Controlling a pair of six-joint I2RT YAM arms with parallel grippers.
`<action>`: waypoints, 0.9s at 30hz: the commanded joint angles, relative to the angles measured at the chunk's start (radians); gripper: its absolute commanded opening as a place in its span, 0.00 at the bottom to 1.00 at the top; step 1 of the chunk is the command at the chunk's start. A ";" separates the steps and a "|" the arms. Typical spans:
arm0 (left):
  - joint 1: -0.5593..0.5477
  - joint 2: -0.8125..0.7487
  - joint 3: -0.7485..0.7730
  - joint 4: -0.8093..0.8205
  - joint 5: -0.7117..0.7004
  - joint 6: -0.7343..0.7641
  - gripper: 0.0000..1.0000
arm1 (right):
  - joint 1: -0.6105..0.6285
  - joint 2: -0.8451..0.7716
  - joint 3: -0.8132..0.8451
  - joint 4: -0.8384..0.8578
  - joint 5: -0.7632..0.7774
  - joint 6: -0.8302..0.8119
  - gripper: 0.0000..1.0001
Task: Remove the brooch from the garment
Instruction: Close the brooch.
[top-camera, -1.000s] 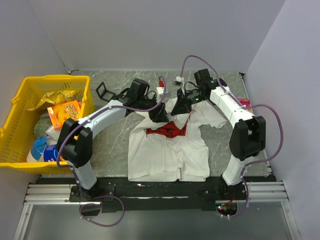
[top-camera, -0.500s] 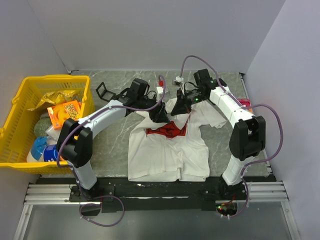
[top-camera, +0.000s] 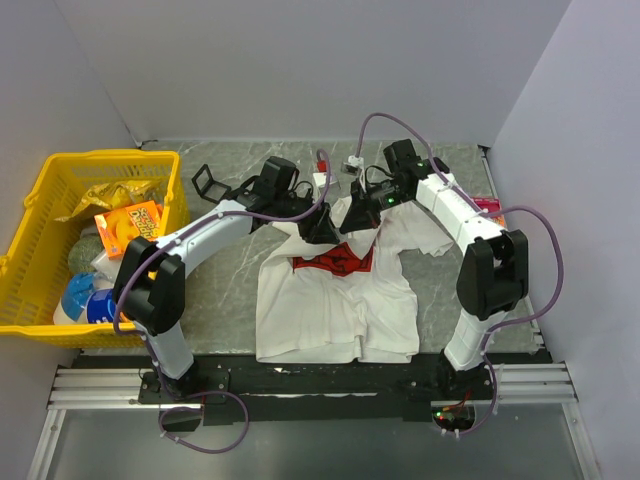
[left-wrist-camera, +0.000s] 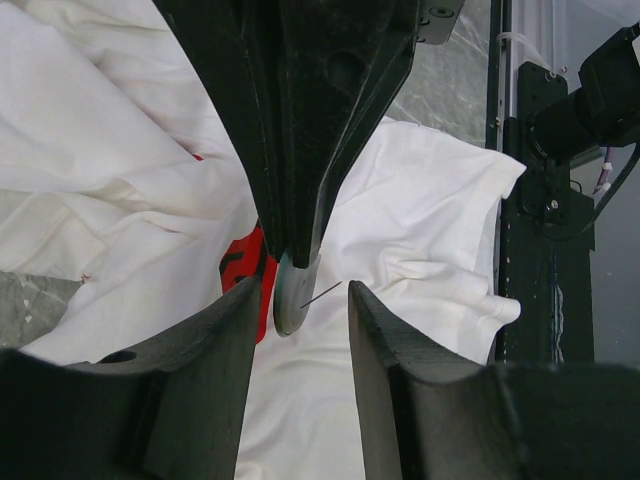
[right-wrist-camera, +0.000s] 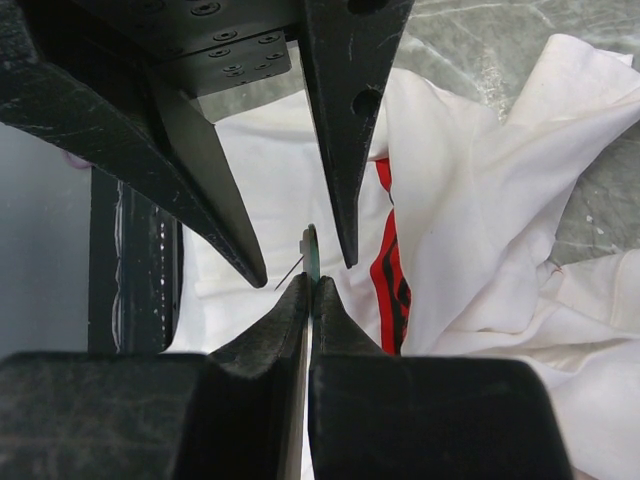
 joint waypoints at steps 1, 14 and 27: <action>0.002 -0.008 0.033 0.041 0.019 0.002 0.46 | 0.009 0.012 0.034 -0.017 -0.001 -0.015 0.00; 0.002 -0.014 0.024 0.047 0.007 -0.001 0.43 | 0.009 -0.007 0.025 0.000 0.006 -0.009 0.00; 0.002 -0.012 0.022 0.050 -0.005 -0.001 0.43 | 0.009 -0.011 0.020 0.001 0.012 -0.011 0.00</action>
